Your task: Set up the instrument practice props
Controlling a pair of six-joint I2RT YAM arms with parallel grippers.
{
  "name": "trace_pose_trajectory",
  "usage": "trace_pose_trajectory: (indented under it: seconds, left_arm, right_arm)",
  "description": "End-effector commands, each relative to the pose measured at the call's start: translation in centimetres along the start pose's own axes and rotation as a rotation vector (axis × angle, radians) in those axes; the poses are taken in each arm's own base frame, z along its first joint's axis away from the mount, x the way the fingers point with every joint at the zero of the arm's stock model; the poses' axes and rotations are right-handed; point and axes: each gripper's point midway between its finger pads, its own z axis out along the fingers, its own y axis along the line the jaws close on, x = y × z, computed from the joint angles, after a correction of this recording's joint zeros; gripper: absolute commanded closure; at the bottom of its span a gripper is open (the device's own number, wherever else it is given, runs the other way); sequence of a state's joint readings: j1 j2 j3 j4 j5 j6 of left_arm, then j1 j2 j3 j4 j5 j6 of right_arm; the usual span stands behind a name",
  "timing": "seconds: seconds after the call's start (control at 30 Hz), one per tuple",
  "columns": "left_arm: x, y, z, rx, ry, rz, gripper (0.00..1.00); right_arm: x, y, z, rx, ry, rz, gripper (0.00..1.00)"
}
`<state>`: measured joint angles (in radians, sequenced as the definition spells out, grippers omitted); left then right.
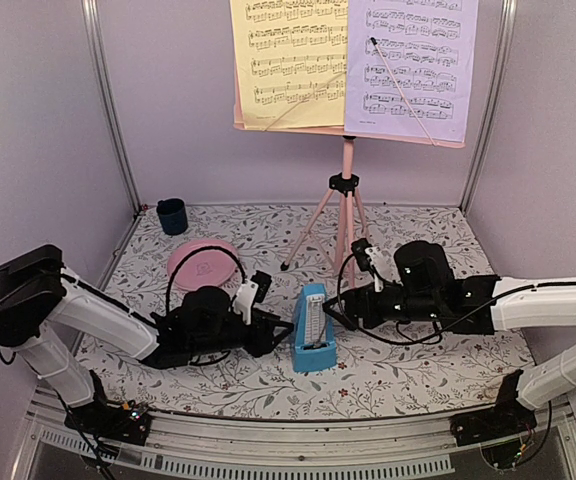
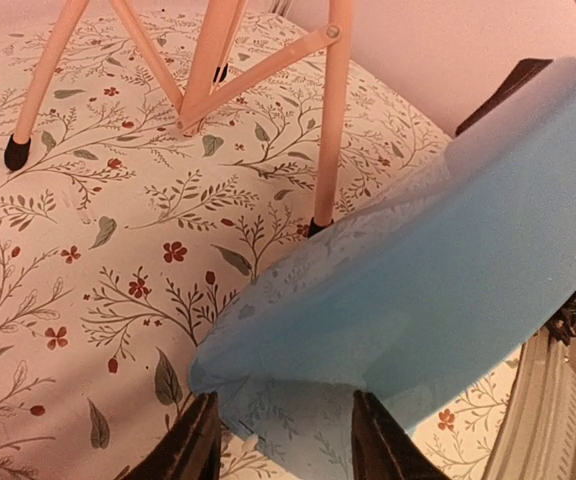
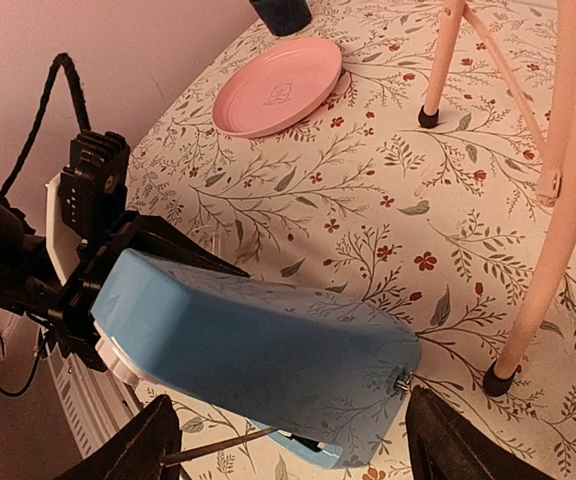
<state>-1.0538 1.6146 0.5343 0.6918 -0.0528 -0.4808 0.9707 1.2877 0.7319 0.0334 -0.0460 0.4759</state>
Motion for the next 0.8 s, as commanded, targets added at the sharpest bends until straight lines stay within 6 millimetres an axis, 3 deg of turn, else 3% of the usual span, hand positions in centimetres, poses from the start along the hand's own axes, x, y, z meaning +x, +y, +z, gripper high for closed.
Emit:
trace_pose_trajectory:
  seconds: [0.0,0.47,0.77]
  left_arm:
    - [-1.0,-0.3,-0.7,-0.016,-0.027,0.015,0.52]
    - [-2.4,0.5,-2.3,-0.074,-0.070,0.027,0.49]
    - [-2.7,0.9,-2.4,-0.090,-0.072,0.033,0.49]
  right_arm:
    - [0.2,-1.2,-0.8,0.050,-0.011,0.012,0.22]
    - [1.4,-5.2,-1.9,0.129,0.002,0.050,0.23]
    - [3.6,-9.9,-3.3,0.224,0.028,0.096,0.23]
